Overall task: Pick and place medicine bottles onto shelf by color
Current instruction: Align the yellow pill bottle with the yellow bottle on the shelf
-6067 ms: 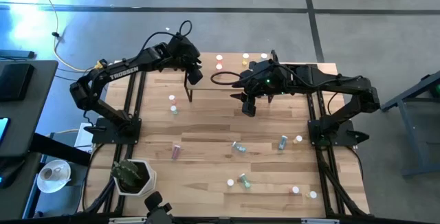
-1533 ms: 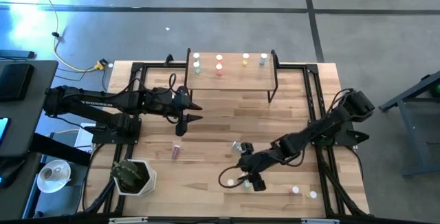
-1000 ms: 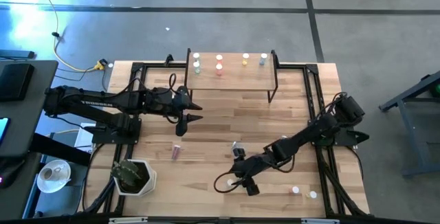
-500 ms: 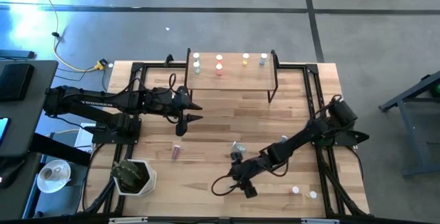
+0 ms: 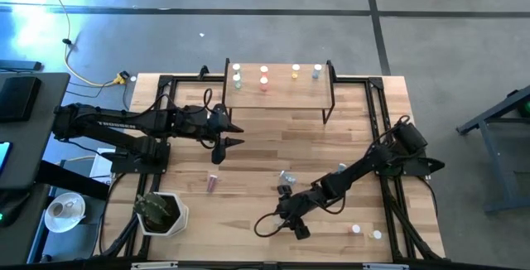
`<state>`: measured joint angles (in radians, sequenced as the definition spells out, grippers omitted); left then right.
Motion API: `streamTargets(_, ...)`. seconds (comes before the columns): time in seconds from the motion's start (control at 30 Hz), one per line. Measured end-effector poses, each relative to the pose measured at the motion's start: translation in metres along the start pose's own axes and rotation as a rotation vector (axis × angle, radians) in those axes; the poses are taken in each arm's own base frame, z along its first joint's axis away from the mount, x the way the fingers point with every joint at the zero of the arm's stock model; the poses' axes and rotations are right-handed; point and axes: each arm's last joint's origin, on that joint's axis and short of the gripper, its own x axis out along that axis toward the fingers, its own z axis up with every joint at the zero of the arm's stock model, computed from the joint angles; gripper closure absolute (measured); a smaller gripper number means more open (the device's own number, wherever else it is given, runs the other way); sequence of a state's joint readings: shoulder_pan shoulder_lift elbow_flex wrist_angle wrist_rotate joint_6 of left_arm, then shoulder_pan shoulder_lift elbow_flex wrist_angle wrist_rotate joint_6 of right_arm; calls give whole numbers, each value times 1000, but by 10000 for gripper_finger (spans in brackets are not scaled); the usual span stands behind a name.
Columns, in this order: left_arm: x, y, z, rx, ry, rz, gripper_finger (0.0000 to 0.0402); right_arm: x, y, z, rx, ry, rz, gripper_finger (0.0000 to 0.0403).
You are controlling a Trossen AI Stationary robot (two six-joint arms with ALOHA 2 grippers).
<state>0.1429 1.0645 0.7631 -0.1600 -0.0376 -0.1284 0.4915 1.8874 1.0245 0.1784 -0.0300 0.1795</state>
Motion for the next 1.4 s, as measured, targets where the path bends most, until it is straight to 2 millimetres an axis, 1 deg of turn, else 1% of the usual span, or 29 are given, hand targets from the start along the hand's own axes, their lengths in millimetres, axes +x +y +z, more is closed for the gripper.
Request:
streamTargets(0.2,0,0,0,0,0,0,238,1,0,0,-4,-8,7,205)
streamTargets(0.5,0,0,0,0,0,0,238,1,0,0,-5,-8,10,276)
streamTargets(0.6,0,0,0,0,0,0,238,1,0,0,-5,-8,10,292)
streamTargets(0.7,0,0,0,0,0,0,238,1,0,0,-5,-8,10,299)
streamTargets(0.93,0,0,0,0,0,0,238,-1,-4,3,4,-15,0,301)
streamTargets(1.03,0,0,0,0,0,0,238,-10,-8,11,10,-43,-6,302)
streamTargets(1.17,0,0,0,0,0,0,238,-29,-15,25,14,-87,-51,302)
streamTargets(1.4,0,0,0,0,0,0,238,-79,-34,52,-43,-175,-197,303)
